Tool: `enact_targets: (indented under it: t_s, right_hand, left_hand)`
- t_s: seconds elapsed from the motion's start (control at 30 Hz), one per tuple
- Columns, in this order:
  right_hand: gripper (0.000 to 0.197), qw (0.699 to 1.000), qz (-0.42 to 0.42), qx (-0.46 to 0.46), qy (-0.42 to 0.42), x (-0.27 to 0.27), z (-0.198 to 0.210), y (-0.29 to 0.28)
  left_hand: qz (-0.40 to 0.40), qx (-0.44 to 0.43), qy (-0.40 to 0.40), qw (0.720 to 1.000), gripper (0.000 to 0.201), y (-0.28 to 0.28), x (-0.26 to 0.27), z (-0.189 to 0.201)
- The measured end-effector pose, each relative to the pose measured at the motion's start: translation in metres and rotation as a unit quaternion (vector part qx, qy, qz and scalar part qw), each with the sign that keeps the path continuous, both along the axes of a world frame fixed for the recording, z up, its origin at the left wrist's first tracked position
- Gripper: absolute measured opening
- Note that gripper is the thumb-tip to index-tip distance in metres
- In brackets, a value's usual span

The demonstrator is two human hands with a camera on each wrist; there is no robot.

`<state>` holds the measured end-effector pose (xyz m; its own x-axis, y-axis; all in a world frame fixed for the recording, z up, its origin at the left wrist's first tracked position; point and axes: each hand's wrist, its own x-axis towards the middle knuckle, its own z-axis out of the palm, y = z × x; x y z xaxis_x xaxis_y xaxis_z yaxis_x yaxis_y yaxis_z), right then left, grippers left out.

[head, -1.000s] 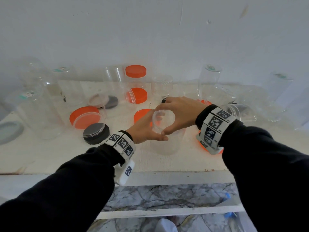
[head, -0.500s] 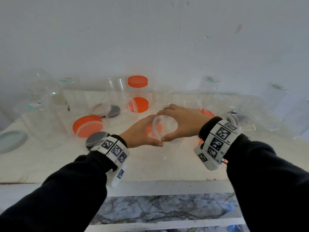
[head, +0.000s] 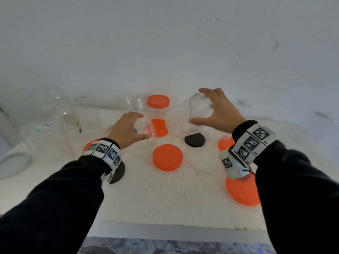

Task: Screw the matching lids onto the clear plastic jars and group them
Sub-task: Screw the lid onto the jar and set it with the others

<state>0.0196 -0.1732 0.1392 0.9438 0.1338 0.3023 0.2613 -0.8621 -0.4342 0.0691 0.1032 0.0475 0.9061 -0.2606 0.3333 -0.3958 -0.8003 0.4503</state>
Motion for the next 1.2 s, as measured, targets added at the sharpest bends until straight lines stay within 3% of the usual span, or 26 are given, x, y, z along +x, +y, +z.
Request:
enact_targets:
  t_s: [0.17,0.33,0.6,0.8,1.2]
  right_hand:
    - [0.093,0.998,-0.003,0.057,-0.023,0.050,0.009,-0.002]
    - [0.088,0.995,0.014,0.098,-0.018,0.102,0.017,0.005]
    - [0.089,0.995,0.041,0.094,0.000,0.174,0.018,0.038]
    - [0.091,0.995,0.072,0.075,0.010,0.221,0.013,0.068]
    - [0.095,0.988,0.152,0.006,0.030,0.280,0.001,0.123]
  left_hand:
    - [0.022,0.093,0.051,0.994,0.096,0.001,0.024,-0.010]
    - [0.060,0.167,0.094,0.980,0.097,0.002,0.032,-0.020]
    - [0.074,0.116,0.073,0.988,0.092,0.000,0.031,-0.020]
    - [0.083,0.124,0.066,0.987,0.090,-0.007,0.026,-0.017]
    - [0.081,0.099,0.072,0.989,0.091,0.001,0.034,-0.024]
